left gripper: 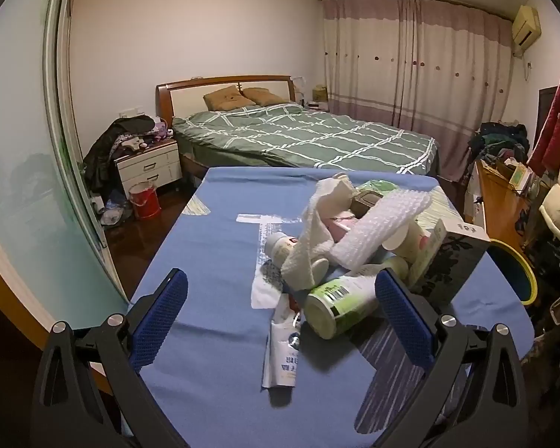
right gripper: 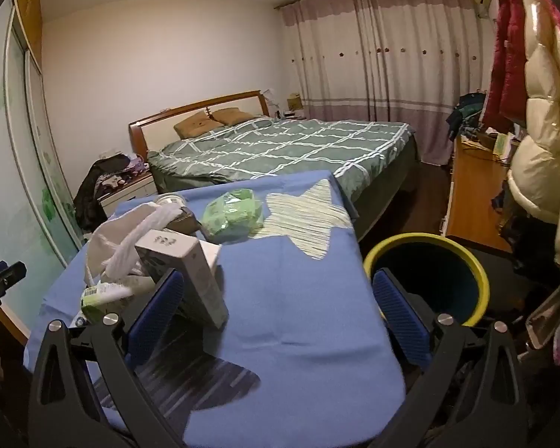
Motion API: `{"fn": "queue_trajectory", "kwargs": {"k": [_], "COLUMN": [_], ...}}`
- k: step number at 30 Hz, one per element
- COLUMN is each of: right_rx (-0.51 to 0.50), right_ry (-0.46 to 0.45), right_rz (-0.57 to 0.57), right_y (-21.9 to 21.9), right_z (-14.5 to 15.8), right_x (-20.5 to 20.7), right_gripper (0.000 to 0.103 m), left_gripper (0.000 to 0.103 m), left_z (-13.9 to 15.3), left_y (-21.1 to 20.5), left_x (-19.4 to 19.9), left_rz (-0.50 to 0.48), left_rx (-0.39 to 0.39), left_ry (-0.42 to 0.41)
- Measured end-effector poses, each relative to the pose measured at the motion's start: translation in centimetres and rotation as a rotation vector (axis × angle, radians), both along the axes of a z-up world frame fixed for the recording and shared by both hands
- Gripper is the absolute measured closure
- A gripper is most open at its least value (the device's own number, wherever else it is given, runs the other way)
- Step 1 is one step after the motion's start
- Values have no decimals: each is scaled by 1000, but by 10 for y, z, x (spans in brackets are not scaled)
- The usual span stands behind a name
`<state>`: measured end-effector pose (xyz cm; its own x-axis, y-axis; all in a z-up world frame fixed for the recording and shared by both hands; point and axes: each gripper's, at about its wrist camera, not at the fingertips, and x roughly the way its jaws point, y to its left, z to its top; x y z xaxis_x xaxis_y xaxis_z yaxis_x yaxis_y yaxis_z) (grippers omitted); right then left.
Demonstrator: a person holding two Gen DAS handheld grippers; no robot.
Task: Collect trash
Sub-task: 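Grasp the green plastic bag with the right gripper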
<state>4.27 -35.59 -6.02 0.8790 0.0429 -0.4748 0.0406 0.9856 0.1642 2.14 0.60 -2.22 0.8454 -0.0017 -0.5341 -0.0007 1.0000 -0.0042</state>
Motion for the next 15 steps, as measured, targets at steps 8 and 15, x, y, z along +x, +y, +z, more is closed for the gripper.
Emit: {"fn": "queue_trajectory", "kwargs": {"k": [8, 15], "right_rx": [-7, -32], "right_ry": [-27, 12], "right_rz": [123, 195], "right_y": [47, 73], "right_z": [19, 27], "right_x": [56, 126], "right_gripper": [6, 6], "left_gripper": [4, 4], "left_z": [-2, -13], "left_y": [13, 22], "left_x": [14, 35], "left_rz": [17, 3], "left_rx": [7, 4], "left_ry": [-10, 17]}}
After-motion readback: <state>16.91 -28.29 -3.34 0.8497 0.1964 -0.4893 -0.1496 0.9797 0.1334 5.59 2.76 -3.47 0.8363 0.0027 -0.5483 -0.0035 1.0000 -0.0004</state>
